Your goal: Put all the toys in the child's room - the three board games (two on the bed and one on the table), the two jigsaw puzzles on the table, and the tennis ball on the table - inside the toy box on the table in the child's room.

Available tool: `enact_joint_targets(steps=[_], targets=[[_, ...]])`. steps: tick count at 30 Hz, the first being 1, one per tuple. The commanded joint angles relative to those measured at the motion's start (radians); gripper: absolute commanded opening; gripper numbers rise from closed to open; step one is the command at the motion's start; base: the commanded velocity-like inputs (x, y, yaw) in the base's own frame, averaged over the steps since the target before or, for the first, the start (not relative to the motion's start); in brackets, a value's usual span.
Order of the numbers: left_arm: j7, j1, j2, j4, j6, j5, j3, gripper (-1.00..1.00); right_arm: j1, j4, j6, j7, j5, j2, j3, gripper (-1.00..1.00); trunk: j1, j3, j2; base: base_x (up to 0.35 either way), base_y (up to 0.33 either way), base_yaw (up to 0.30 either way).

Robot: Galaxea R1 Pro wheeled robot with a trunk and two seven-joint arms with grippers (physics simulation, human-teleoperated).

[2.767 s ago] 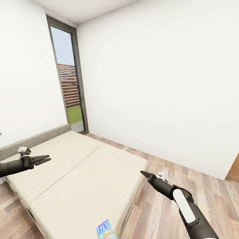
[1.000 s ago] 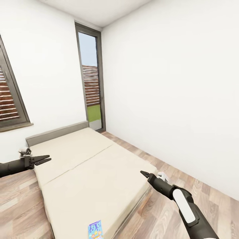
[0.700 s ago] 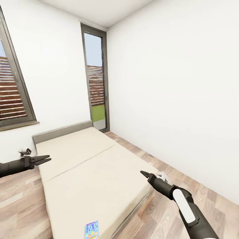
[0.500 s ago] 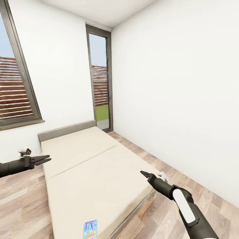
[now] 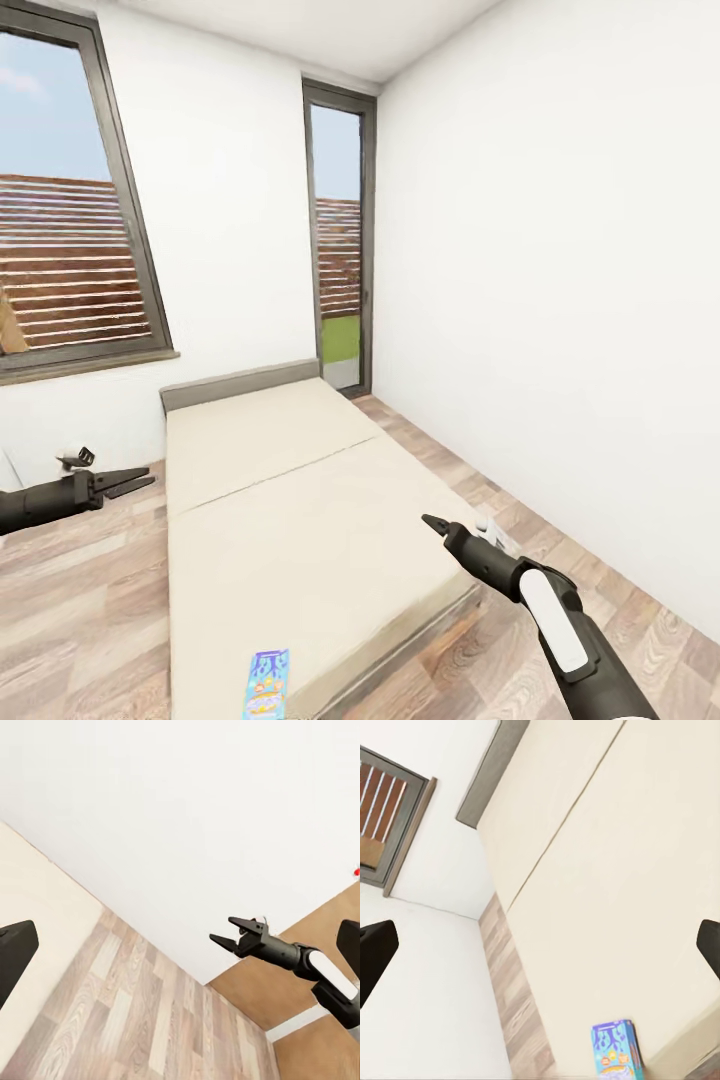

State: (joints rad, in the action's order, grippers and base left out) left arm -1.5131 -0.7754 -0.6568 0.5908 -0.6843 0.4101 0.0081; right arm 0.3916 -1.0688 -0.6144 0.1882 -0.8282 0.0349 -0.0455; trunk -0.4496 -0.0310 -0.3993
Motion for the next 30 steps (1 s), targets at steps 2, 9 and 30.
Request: enact_joint_targets(steps=[2, 9, 30], targets=[[-0.003, -0.001, 0.0, 0.0, -0.011, 0.0, 0.0, 1.0, 0.0, 0.0, -0.005, 0.004, 0.0, -0.001, -0.002, 1.0, 0.0, 0.0, -0.001, 0.0, -0.281, 0.282], [-0.003, -0.001, 0.0, 0.0, -0.011, -0.001, 0.0, 1.0, 0.0, 0.001, -0.005, 0.004, 0.0, -0.001, -0.002, 1.0, 0.0, 0.0, -0.001, 0.0, -0.249, 0.282], [-0.002, -0.001, 0.0, 0.0, -0.011, 0.001, -0.001, 1.0, 0.0, 0.001, -0.005, 0.004, 0.0, -0.001, -0.002, 1.0, 0.0, 0.0, -0.001, 0.0, -0.094, 0.282]])
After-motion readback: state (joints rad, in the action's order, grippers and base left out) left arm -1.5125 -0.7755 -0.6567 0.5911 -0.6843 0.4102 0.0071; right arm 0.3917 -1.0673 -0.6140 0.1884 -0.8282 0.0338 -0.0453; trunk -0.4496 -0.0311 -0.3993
